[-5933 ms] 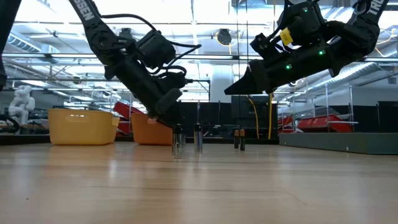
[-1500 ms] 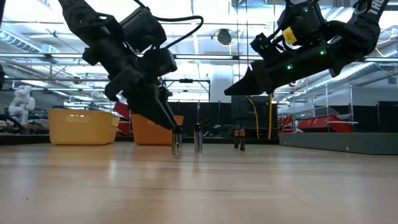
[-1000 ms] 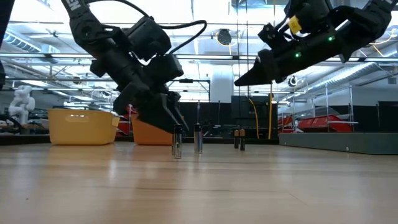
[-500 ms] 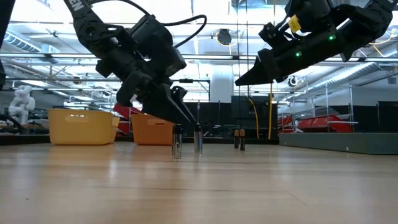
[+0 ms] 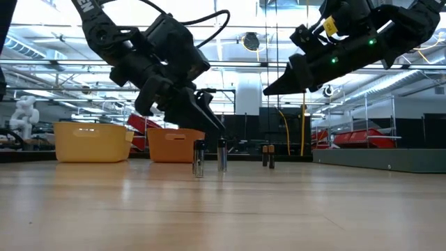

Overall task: Sort batteries
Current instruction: Put the silver battery into the yellow bin

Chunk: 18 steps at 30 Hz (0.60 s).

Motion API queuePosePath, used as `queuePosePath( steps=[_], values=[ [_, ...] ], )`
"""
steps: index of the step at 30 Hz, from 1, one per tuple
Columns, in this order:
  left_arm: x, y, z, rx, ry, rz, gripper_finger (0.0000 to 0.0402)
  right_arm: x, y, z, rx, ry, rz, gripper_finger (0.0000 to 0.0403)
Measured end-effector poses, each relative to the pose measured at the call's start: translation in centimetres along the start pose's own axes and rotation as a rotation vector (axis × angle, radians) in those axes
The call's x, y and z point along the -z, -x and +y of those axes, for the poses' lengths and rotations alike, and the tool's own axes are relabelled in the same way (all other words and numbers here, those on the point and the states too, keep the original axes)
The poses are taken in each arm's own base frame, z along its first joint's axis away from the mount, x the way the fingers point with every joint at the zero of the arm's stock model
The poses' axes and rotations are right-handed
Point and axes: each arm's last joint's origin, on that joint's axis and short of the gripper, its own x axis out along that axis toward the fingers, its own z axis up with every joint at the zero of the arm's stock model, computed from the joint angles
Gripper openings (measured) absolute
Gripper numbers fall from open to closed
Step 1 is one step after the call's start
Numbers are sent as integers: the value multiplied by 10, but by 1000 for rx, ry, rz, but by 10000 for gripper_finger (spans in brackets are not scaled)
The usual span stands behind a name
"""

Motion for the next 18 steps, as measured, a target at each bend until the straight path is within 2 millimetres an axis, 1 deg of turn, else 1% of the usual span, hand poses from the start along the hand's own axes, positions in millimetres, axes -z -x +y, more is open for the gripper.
queuePosePath(
  steps=[6,12,18],
  values=[
    [-3,-1,1,0,-12,-40,148,0,0,0,-1,-1,-1,141],
    [2,-9,1,3,-14,-48,148,0,0,0,-3,0,-1,141],
    [4,-12,2,0,-17,-58,148,0,0,0,-3,0,-1,141]
  ],
)
